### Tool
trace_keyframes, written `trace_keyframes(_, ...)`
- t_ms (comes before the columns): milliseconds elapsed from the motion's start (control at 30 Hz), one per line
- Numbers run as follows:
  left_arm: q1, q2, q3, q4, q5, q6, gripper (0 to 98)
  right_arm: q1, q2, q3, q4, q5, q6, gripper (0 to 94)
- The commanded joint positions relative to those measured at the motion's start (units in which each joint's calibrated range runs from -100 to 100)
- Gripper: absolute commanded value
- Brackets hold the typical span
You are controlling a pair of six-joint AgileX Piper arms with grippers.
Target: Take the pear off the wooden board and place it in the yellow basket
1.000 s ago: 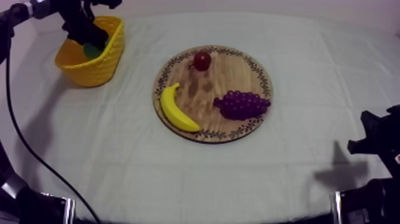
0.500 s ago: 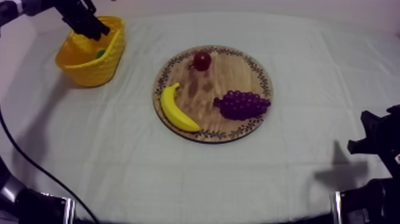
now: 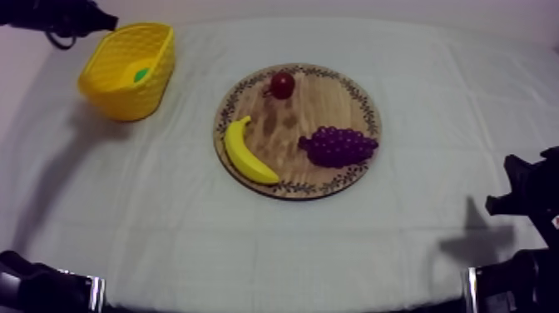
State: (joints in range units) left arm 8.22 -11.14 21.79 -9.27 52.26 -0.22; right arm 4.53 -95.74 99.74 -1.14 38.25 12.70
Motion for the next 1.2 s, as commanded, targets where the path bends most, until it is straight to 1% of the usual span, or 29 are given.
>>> trace_keyframes(0,-0.14,-18.59,12.82,-0.07,-3.59,0.76,0.0,-0.01,-0.02,0.04,0.0,-0.02,0.02,0.3)
trace_keyframes(133,-0.85,-32.23,27.68,-0.11,-12.49,1.91,0.0,-0.01,-0.02,0.04,0.0,-0.02,0.02,0.3)
trace_keyframes(200,-1.51,-39.36,34.66,-0.12,-15.32,2.71,0.0,-0.01,-0.02,0.04,0.0,-0.02,0.02,0.3)
trace_keyframes(267,-2.36,-47.06,41.19,-0.12,-16.76,3.64,0.0,-0.01,-0.02,0.04,0.0,-0.02,0.02,0.3)
trace_keyframes(333,-3.1,-55.23,47.45,-0.13,-17.25,4.69,0.0,-0.01,-0.02,0.04,0.0,-0.02,0.02,0.3)
trace_keyframes(433,-4.24,-67.24,55.79,-0.01,-15.6,6.16,0.0,-0.01,-0.02,0.04,0.0,-0.02,0.02,0.3)
trace_keyframes(600,-6.57,-82.27,67.74,1.27,-12.78,6.82,0.0,-0.01,-0.02,0.04,0.0,-0.02,0.02,0.3)
trace_keyframes(633,-6.6,-84.14,69.88,1.29,-12.67,6.99,0.0,-0.01,-0.02,0.04,0.0,-0.02,0.02,0.3)
trace_keyframes(733,-6.99,-87.07,73.67,3.19,-12.51,4.5,0.0,-0.01,-0.02,0.04,0.0,-0.02,0.02,0.3)
trace_keyframes(833,-7.43,-88.08,74.71,4.06,-11.48,3.5,0.1,-0.01,-0.02,0.04,0.0,-0.02,0.03,0.3)
trace_keyframes(900,-7.59,-88.34,75.61,4.44,-13.22,4.27,0.1,-0.01,-0.02,0.04,0.0,-0.02,0.0,0.3)
trace_keyframes(967,-7.71,-88.47,76.82,5.24,-17.45,5.5,0.1,-0.01,-0.02,0.04,0.0,-0.02,-0.02,0.3)
trace_keyframes(1000,-7.74,-88.51,77.17,5.71,-18.63,6.31,0.1,-0.01,-0.02,0.04,0.0,-0.02,-0.01,0.3)
trace_keyframes(1100,-7.8,-88.57,77.71,6.43,-20.12,9.23,0.1,-0.01,-0.02,0.04,0.0,-0.02,0.01,0.3)
trace_keyframes(1167,-7.81,-88.59,77.85,6.62,-20.52,10.44,0.1,-0.01,-0.02,0.04,0.0,-0.02,0.0,0.3)
